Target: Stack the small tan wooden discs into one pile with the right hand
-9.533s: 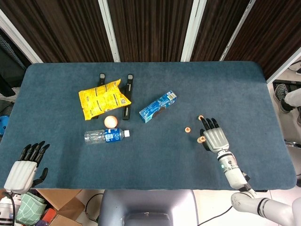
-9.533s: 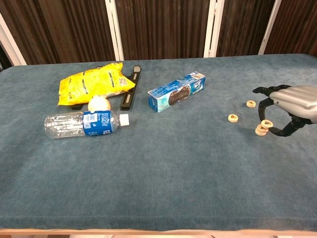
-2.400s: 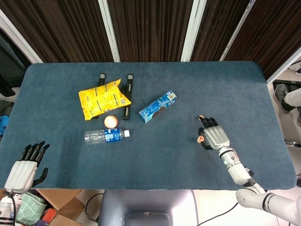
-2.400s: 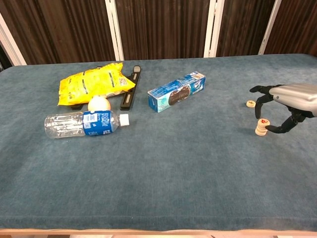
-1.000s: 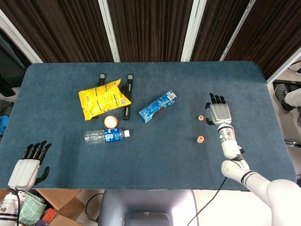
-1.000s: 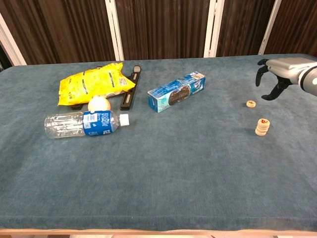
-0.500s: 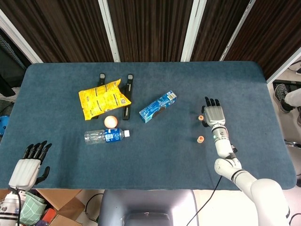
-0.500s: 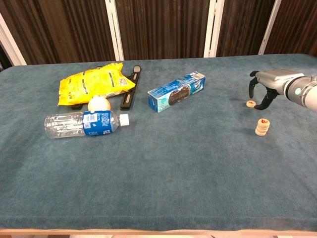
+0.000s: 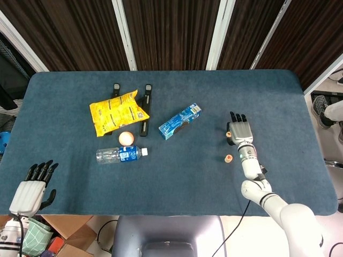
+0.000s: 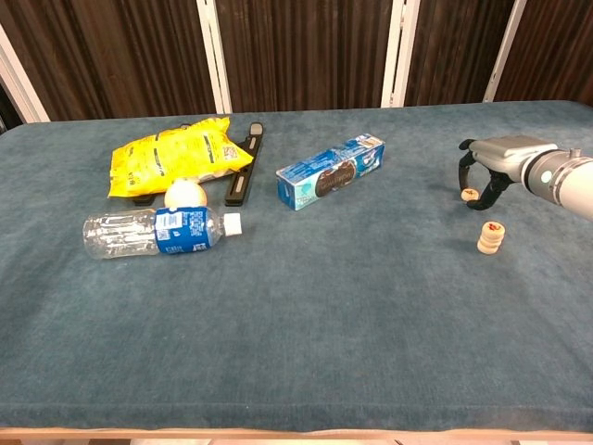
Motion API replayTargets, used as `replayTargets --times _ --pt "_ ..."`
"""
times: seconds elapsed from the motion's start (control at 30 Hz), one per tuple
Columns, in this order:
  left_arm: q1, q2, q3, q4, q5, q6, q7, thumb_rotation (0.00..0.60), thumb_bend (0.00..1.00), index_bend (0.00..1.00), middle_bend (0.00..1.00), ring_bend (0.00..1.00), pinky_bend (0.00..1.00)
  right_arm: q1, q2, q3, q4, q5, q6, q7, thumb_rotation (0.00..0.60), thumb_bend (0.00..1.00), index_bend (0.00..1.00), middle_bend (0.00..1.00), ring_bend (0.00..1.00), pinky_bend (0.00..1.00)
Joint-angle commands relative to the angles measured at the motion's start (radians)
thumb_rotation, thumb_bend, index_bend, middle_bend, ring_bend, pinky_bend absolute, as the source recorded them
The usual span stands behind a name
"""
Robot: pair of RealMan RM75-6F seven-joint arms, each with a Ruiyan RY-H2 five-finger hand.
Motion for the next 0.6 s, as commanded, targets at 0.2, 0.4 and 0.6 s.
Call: replayTargets --times 0.2,0.4,0.6 --pt "0.001 0.002 0.002 0.0 0.005 0.004 -0.005 0.6 0.49 0.0 0.0 0.0 0.03 -0.002 -0.001 0.006 0.002 0.002 -0.004 -0.012 0.6 0.48 0.61 0.03 0.0 0.04" --pt "0.003 0.004 0.002 0.0 0.007 0.008 -0.011 0.6 0.49 0.0 0.0 0.0 0.03 -0.01 0.01 0.008 -0.027 -0.01 0.012 -0.006 0.6 0.51 0.65 0.04 0.0 0.05" --pt "0.003 0.004 0.002 0.001 0.009 0.009 -0.012 0.6 0.49 0.0 0.0 0.0 0.03 -0.027 0.043 0.004 -0.092 -0.038 0.05 0.02 0.6 0.51 0.66 0.05 0.0 0.05"
